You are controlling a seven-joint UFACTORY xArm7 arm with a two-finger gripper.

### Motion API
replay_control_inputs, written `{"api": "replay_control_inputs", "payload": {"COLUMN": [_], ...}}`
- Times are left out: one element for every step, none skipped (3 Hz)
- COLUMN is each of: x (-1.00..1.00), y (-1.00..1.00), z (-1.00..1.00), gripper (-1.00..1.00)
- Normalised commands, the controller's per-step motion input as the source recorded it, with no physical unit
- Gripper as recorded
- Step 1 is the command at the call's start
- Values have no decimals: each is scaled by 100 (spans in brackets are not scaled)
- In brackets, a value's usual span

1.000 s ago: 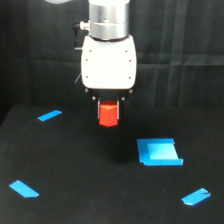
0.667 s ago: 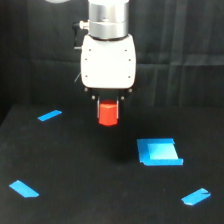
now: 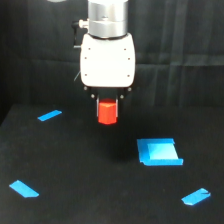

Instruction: Pick up the red object from the table

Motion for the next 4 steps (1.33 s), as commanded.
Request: {"api": "replay_control_inputs", "payload": {"x": [4, 11, 6, 1], "y": [8, 2, 9, 3], "z": [8, 2, 6, 0], "gripper": [-91, -99, -100, -100]}}
